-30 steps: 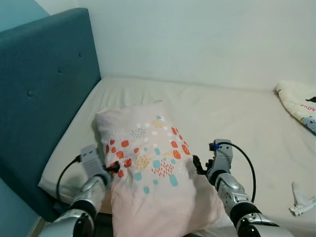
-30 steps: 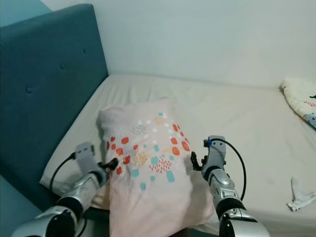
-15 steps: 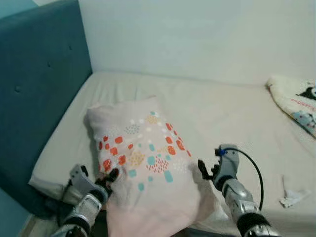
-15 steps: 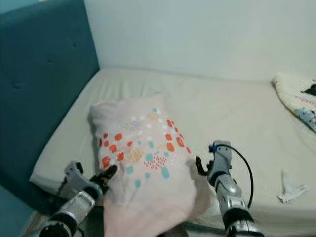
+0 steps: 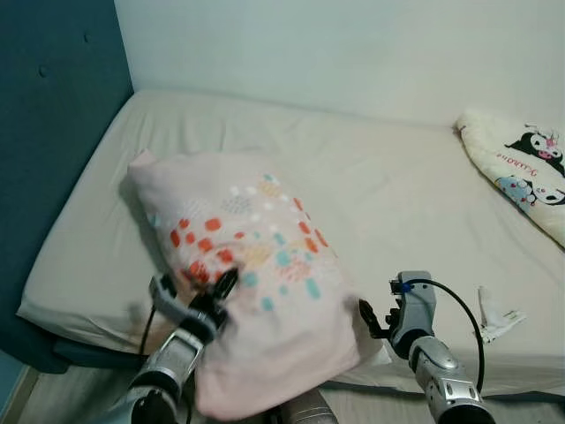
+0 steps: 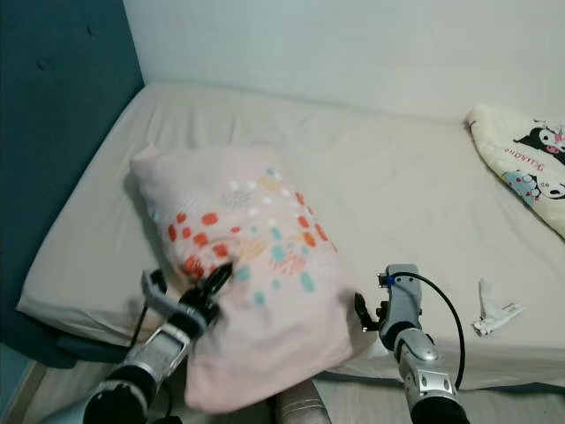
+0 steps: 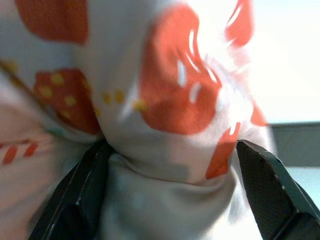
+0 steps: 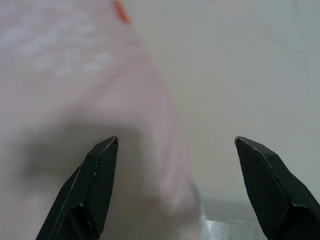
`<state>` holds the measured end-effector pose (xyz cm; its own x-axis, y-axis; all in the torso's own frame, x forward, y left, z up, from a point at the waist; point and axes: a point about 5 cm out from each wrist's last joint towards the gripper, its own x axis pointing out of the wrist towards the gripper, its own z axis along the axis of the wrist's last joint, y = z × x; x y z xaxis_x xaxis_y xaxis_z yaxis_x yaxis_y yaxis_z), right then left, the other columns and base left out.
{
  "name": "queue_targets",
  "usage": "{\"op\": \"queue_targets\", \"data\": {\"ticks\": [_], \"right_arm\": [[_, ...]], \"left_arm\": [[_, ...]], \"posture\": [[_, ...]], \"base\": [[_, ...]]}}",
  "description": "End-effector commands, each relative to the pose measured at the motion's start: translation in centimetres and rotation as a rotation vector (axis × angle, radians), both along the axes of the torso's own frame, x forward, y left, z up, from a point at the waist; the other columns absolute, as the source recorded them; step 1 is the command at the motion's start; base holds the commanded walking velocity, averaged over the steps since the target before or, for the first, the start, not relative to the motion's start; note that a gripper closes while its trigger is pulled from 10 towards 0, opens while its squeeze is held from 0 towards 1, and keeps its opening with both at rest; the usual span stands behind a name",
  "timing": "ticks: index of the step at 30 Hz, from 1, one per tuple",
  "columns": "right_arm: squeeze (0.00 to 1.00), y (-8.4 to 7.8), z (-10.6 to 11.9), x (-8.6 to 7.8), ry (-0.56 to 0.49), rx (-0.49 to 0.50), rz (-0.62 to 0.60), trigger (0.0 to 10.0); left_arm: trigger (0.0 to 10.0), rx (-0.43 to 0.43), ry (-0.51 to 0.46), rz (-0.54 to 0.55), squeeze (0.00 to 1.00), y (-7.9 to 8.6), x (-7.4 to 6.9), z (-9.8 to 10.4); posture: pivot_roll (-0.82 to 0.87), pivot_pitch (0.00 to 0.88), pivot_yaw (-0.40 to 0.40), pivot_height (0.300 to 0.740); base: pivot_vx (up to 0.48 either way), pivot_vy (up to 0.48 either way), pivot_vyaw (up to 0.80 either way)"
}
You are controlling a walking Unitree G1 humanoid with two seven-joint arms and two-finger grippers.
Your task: Clean up the room
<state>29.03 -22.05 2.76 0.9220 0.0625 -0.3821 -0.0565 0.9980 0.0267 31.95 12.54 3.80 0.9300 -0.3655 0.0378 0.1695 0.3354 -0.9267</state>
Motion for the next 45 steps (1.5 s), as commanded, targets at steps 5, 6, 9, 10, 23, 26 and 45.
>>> {"op": "queue_targets", "data": {"ticks": [5,6,9,10,23,26,45], "right_arm": [[0.0,-0.1,0.1,-0.3,0.022,0.004,-0.008,10.0],[0.0,-0.1,0.1,-0.3,0.022,0.004,-0.008,10.0],[0.0,-0.2,0.4,0.0,0.013,0.005,-0.016,10.0],[0.0,-0.3,0.6,0.1,0.01,0.005,-0.02,10.0],[0.0,0.0,2.0,1.9,-0.032,0.02,-0.042,10.0],[0.0,0.2,2.2,2.4,-0.041,0.027,-0.044,10.0],[0.0,5.2,4.9,5.9,-0.158,0.197,0.04,10.0]], "left_arm": [[10.0,0.063,-0.113,-0.296,0.0,-5.8,-0.8,0.7],[10.0,0.063,-0.113,-0.296,0.0,-5.8,-0.8,0.7],[0.0,0.085,-0.124,-0.346,0.0,-7.3,-1.3,0.6],[0.0,0.107,-0.121,-0.365,0.0,-7.9,-1.5,0.5],[0.0,0.352,-0.064,-0.363,0.0,-10.2,-1.6,0.3],[0.0,0.405,-0.044,-0.329,0.0,-9.9,-1.3,0.2],[10.0,0.853,-0.184,0.255,0.0,4.4,5.9,9.3]], "posture": [[-0.37,0.204,-0.131,0.637],[-0.37,0.204,-0.131,0.637],[-0.36,0.194,-0.126,0.637],[-0.36,0.194,-0.126,0.637],[-0.32,0.126,-0.095,0.637],[-0.31,0.106,-0.08,0.637],[-0.14,0.0,-0.018,0.672]], "base": [[0.0,0.0,0.0],[0.0,0.0,0.0],[0.0,0.0,0.0],[0.0,0.0,0.0],[0.0,0.0,0.0],[0.0,0.0,0.0],[0.0,0.0,0.0]]}}
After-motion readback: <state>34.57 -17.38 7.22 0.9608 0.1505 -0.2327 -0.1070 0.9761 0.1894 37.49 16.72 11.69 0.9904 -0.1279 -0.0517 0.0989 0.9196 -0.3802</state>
